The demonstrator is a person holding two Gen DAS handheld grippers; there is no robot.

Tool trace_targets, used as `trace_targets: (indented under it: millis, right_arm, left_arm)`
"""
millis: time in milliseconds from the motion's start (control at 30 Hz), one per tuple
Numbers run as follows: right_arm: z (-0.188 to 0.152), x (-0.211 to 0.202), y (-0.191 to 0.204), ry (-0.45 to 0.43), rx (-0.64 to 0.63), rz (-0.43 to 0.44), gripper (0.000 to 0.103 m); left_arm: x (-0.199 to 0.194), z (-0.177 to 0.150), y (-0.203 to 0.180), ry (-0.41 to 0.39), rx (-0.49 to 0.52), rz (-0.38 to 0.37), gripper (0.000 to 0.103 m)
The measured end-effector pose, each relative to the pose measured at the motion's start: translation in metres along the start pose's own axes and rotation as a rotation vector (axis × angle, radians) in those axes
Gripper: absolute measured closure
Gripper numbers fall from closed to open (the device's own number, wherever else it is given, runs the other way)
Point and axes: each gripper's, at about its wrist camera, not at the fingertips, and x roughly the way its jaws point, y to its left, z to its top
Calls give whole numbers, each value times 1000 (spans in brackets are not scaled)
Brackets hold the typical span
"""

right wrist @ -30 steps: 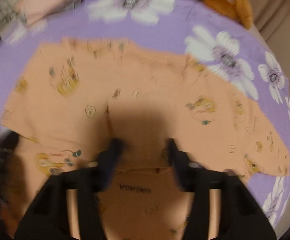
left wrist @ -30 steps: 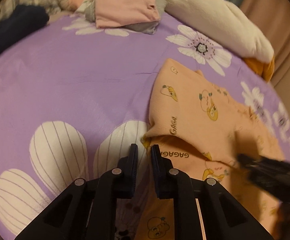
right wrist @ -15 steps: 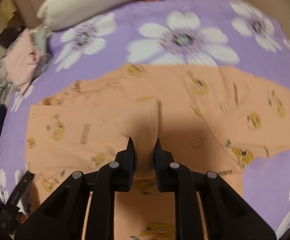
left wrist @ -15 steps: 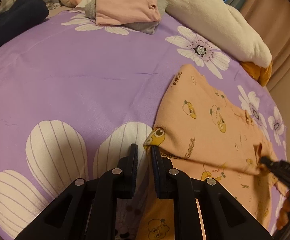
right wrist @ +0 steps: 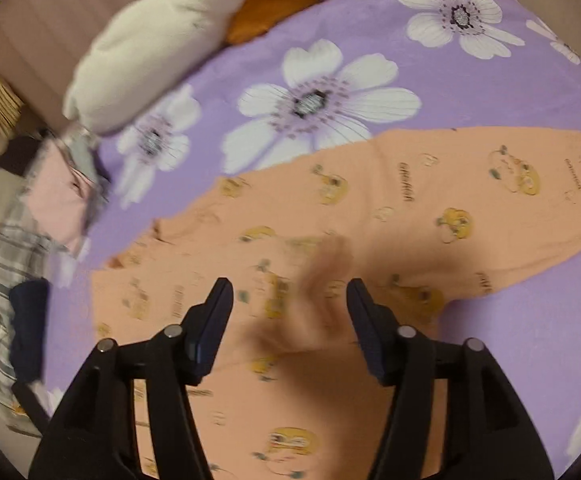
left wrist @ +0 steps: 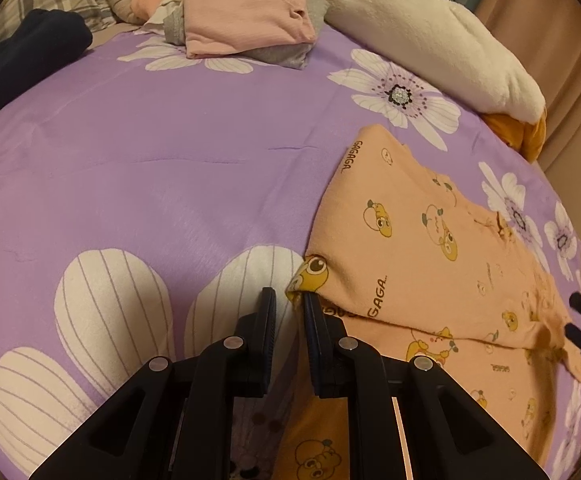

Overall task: Fold small clothes
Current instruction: 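Grasp the other sleeve with the right tool and carry it across the chest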

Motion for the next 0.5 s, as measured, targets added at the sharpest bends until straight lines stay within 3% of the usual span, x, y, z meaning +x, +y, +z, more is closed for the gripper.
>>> trace_targets:
  millis: [67,133,167,200,300,367,400,500]
  right_arm:
    - [-1,8,13,1,-88,-19,51]
    - [-8,23,14,52,-157,-147,88]
    - [-10,28,9,72,-162,-204,92]
    - [-12,32,0,93,-151,-256,92]
    - [-14,20,-28,68,-88,-203,97]
    - [-11,9,-30,41,-123,-323,94]
    - [-8,4,-25,20,-147,-335,94]
    - [-5,-14,-14,-9,-157,-227,91]
  left_arm:
    - [0,0,0,-1,2,1,88]
    - [0,0,-1,-1,9,5,88]
    - [0,0,-1,1,15,10,87]
    - [0,0,-2,5,22,14,87]
    - [-5,4,2,50,27,13,85]
    - [-18,6,17,60,-33,16,86]
    - [-25,6,22,51,-33,38,86]
    - [-45,7,30,16,-14,63,86]
